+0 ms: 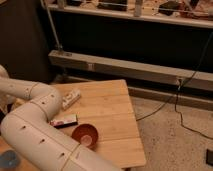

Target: Place the pepper in the ceramic cup

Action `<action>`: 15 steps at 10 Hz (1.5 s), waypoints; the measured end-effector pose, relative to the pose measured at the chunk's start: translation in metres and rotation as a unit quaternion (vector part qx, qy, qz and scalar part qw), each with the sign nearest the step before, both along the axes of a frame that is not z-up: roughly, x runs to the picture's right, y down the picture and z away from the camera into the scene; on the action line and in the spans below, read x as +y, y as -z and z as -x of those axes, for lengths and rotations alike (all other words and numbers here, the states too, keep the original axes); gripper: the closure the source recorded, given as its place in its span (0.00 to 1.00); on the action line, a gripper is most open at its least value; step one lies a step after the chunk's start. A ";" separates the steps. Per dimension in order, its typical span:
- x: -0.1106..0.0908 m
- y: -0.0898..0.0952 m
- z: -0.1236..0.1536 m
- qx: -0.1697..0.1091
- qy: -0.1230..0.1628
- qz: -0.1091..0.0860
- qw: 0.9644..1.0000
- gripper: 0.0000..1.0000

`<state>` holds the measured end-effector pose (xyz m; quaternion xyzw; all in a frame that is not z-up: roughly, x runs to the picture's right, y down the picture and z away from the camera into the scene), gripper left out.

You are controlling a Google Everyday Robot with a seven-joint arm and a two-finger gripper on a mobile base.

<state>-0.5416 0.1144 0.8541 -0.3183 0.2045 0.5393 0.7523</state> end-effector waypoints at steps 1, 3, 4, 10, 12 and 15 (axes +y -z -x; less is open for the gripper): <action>0.001 -0.002 0.001 0.008 -0.007 -0.001 1.000 0.35; -0.001 -0.006 0.003 0.023 -0.023 -0.006 0.999 0.35; -0.001 -0.007 0.004 0.027 -0.028 -0.008 0.999 0.35; -0.004 -0.020 0.001 0.054 -0.046 -0.023 0.997 0.35; -0.002 -0.023 0.001 0.055 -0.048 -0.021 0.997 0.35; 0.003 -0.028 -0.001 0.057 -0.044 -0.019 0.997 0.35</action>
